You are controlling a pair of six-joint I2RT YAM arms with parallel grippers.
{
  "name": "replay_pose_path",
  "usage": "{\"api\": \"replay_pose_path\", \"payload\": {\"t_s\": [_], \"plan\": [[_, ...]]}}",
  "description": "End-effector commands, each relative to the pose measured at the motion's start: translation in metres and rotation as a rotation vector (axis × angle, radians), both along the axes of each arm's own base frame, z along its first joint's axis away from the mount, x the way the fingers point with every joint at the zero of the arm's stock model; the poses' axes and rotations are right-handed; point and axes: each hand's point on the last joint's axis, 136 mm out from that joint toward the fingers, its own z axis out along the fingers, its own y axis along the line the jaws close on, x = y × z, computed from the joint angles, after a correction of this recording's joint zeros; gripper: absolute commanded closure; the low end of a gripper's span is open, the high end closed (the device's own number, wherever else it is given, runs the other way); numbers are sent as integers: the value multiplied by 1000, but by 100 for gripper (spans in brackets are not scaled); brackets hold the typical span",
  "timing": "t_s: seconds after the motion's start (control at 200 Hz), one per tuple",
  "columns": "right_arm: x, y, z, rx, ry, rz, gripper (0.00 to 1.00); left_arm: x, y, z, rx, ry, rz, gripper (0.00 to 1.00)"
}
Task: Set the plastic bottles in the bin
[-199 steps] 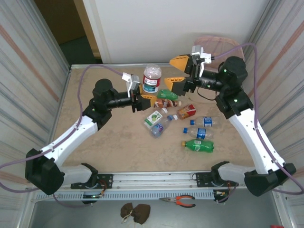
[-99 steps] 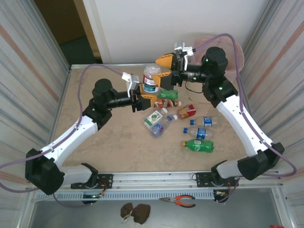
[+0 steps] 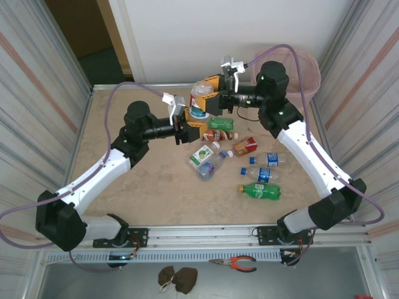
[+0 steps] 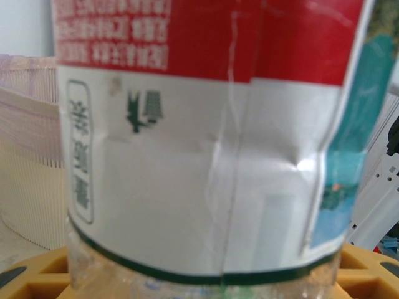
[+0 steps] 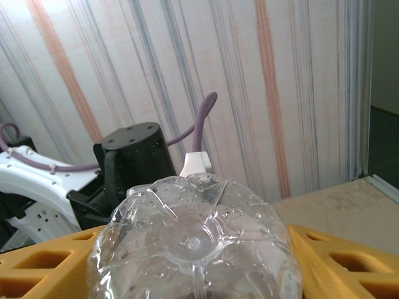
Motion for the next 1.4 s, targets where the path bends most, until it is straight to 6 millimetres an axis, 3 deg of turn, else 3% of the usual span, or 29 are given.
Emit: {"api": "replay_pose_path", "payload": {"t_s": [0.0, 0.23, 0.451, 0.616, 0.762, 1.037, 1.273, 1.398], "plan": [[-6, 0, 6, 24, -13, 13, 35, -5, -1, 21, -32, -63, -8, 41], [-1, -7, 9, 38, -35, -39, 38, -3, 4, 23, -38, -73, 37, 27], [32, -37, 14, 70, -14, -231, 40, -6, 14, 21, -35, -77, 83, 18], [76, -85, 16, 105, 60, -435, 41, -8, 21, 19, -22, -83, 114, 16], [115, -147, 15, 132, 120, -651, 43, -9, 25, 17, -9, -82, 124, 16], [153, -237, 26, 150, 88, -898, 45, -11, 28, 20, -12, -94, 132, 16], [180, -276, 31, 134, 44, -998, 46, -15, 33, 22, -12, -100, 148, 16], [198, -282, 18, 79, 36, -1012, 46, -16, 36, 21, -10, -98, 157, 16]]}}
